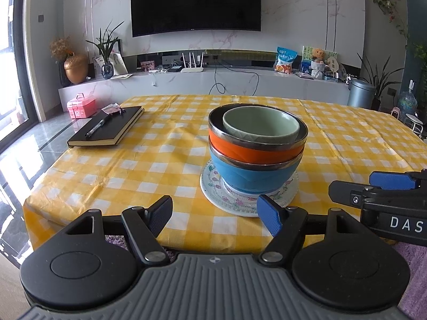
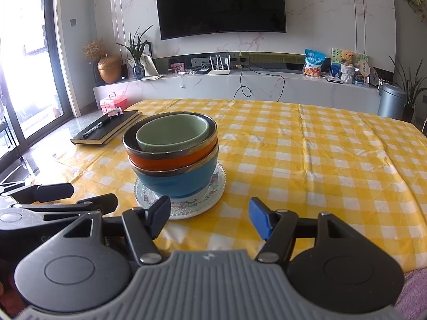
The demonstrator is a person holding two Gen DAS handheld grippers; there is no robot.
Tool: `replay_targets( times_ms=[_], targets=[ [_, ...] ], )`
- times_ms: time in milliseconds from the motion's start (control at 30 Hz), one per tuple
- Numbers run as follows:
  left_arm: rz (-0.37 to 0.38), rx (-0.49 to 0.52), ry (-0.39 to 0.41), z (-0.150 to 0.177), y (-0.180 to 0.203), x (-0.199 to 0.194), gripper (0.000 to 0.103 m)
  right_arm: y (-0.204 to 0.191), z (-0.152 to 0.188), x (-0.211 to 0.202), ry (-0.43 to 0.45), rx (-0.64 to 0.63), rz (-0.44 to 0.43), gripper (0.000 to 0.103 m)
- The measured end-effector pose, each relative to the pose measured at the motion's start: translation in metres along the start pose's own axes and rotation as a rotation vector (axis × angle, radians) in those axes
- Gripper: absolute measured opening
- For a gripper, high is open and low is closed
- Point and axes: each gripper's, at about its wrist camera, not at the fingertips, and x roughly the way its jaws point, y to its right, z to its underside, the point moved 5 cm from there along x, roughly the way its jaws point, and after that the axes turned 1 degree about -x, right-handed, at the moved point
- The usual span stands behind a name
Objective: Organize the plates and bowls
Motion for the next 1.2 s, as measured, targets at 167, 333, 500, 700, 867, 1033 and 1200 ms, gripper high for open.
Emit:
replay_targets(
  times_ms=[167, 333, 500, 700, 867, 1033, 1200],
  targets=[
    [0.001, 0.001, 0.0, -0.0002, -0.0002, 0.0005, 0.085, -0.0001, 0.0002, 0.0006, 0.001, -0.004, -0.003, 0.065],
    [-0.005, -0.001, 0.003, 0.0002, -0.0004, -0.0005, 0.085, -0.0002, 0.0002, 0.0005, 0.001, -0.003, -0.004, 0.065],
    [-0.004, 0.004, 0.007, 0.0004, 0.0, -0.0013, 0.085, -0.0001, -0.0001, 0.0007, 0.0, -0.002, -0.004, 0.065],
    [0.0, 0.01, 0.009, 0.0005, 0.0011, -0.002, 0.085, 0.0, 0.0, 0.0007, 0.001, -0.003, -0.004, 0.065],
    [0.0, 0.01, 0.011, 0.0005, 0.0013, -0.0021, 0.085, -0.0003, -0.0002, 0.0004, 0.001, -0.002, -0.004, 0.066],
    [0.0, 0.01, 0.011, 0.0005, 0.0013, -0.0022, 0.085, -0.0012, -0.0003, -0.0001, 0.001, -0.005, -0.004, 0.067],
    [0.0, 0.011, 0.011, 0.0007, 0.0014, -0.0023, 0.085, -0.0016, -0.0001, -0.0002, 0.0, -0.004, -0.003, 0.067]
  ],
)
